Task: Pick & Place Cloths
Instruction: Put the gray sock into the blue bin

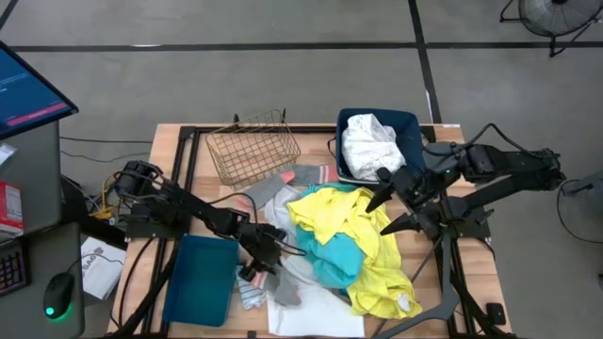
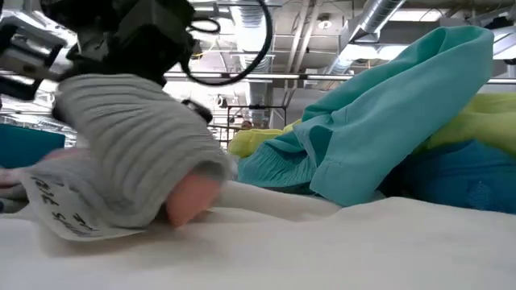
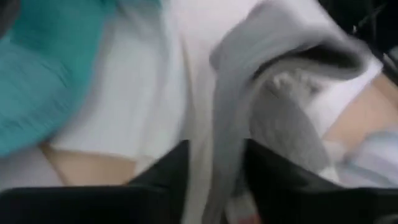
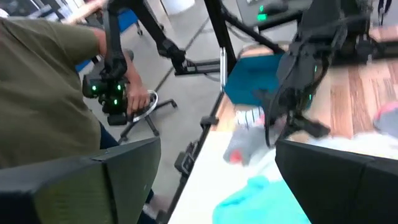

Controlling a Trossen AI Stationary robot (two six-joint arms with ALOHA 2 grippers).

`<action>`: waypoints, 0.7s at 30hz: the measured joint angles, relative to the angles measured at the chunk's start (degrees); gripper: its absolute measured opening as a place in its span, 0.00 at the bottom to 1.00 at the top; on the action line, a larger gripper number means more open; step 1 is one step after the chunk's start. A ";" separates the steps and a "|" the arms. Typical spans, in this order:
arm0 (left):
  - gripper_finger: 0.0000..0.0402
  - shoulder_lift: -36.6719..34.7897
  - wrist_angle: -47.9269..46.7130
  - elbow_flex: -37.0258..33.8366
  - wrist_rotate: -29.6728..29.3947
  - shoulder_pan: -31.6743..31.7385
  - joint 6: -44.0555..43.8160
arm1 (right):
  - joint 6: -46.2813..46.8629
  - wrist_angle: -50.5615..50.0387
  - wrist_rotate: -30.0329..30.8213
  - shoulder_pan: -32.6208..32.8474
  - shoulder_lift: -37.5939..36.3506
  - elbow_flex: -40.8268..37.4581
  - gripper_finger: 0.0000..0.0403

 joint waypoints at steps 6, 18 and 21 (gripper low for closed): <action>0.02 -11.05 0.42 0.93 -5.21 -0.19 -6.58 | 3.94 4.58 0.00 -0.60 -0.62 0.00 0.74; 0.00 -32.96 0.33 0.93 -21.03 -0.50 -7.80 | 11.82 5.54 0.00 -0.29 -0.66 0.00 0.72; 0.00 -33.75 0.22 0.95 -20.94 -0.91 -7.80 | 11.82 5.50 0.00 0.15 -0.63 0.00 0.72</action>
